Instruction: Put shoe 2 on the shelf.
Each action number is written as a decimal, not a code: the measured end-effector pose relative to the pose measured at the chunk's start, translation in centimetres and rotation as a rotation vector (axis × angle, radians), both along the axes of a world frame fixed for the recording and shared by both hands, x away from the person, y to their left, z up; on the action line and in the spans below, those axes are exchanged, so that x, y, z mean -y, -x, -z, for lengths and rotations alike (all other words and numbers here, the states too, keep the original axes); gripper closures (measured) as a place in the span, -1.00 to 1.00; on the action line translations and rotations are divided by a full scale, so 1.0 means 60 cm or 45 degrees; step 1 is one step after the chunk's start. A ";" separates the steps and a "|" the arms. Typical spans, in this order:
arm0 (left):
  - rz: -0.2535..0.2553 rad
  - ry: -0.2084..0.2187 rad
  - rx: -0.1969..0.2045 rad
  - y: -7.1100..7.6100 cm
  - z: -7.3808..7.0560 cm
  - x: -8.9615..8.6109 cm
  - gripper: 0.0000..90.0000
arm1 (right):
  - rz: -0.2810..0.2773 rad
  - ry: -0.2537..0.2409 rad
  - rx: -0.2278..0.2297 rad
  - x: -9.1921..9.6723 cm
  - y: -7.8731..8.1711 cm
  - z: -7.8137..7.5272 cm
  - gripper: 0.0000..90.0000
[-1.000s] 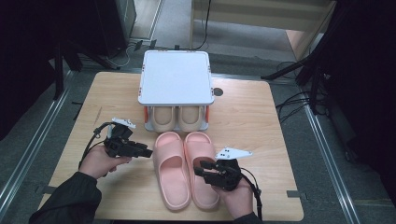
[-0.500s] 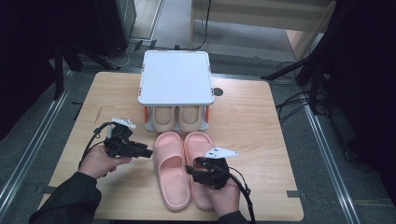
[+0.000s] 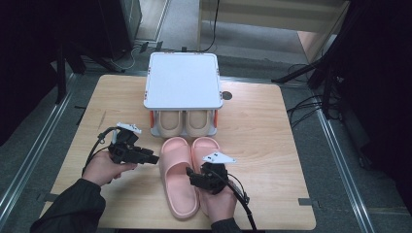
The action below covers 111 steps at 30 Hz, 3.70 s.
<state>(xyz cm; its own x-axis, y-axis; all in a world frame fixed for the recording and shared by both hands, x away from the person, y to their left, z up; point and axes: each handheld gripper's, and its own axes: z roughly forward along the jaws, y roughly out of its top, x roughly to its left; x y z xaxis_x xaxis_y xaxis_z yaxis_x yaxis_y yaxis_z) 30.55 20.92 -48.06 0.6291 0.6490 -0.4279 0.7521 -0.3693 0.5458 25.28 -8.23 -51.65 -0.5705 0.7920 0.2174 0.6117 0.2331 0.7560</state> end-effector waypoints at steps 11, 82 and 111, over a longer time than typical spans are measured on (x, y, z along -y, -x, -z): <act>0.003 0.004 0.001 0.000 0.000 0.000 0.17 | 0.056 0.062 0.023 -0.016 0.000 0.001 -0.06; -0.241 0.029 0.071 0.022 -0.015 -0.119 0.08 | -1.050 -0.031 0.038 0.006 -0.107 -0.194 0.73; -0.258 0.022 0.071 0.052 -0.013 -0.130 0.08 | -0.682 0.023 0.050 -0.050 -0.211 -0.350 0.72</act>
